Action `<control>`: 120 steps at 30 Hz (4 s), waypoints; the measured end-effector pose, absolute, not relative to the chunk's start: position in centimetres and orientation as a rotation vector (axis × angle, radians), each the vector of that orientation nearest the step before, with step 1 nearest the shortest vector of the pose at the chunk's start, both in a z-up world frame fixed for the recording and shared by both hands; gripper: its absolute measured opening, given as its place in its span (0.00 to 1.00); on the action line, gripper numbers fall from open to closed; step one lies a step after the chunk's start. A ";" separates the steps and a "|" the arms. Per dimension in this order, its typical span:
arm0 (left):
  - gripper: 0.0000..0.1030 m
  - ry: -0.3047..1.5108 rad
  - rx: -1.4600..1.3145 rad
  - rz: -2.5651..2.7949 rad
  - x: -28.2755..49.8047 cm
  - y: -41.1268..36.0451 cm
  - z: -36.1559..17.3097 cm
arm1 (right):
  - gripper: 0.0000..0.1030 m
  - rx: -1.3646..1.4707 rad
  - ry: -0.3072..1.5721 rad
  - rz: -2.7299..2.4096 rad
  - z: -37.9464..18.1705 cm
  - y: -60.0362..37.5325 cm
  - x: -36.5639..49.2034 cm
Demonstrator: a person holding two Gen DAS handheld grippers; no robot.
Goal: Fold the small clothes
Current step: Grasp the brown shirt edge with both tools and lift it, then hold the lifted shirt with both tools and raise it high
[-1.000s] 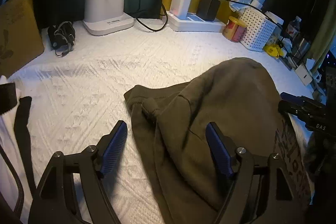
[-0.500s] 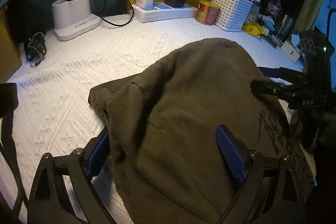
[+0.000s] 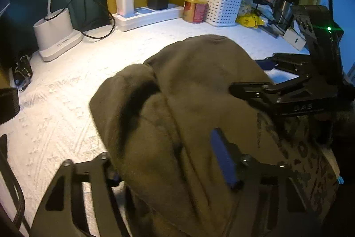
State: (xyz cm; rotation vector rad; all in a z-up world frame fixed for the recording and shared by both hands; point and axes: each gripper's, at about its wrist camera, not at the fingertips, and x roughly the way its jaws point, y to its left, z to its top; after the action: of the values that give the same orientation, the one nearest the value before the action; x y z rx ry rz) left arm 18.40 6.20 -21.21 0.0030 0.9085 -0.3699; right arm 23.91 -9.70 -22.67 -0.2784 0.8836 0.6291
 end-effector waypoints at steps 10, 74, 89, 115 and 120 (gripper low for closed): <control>0.28 0.903 -0.028 -0.401 18.1 5.6 -21.0 | 0.28 -0.290 0.874 0.680 -22.4 -8.9 22.9; 0.22 0.466 0.009 -0.365 3.1 2.1 -7.7 | 0.19 -0.206 0.441 0.645 -6.3 -15.2 5.2; 0.22 0.326 0.002 -0.333 -0.6 3.6 -4.4 | 0.19 -0.221 0.283 0.675 -1.4 -14.1 0.8; 0.22 0.211 0.095 -0.131 -6.0 12.2 -1.7 | 0.19 -0.247 0.120 0.877 2.6 -5.8 -4.0; 0.22 0.226 0.105 -0.091 -7.4 14.3 -1.9 | 0.19 -0.256 0.111 0.925 2.6 -3.8 -5.2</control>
State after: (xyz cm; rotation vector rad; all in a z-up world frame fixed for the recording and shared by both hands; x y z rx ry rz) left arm -7.39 14.30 -1.92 0.1051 0.2262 -0.0909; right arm -5.21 -3.83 2.63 -0.2563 0.1105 0.9250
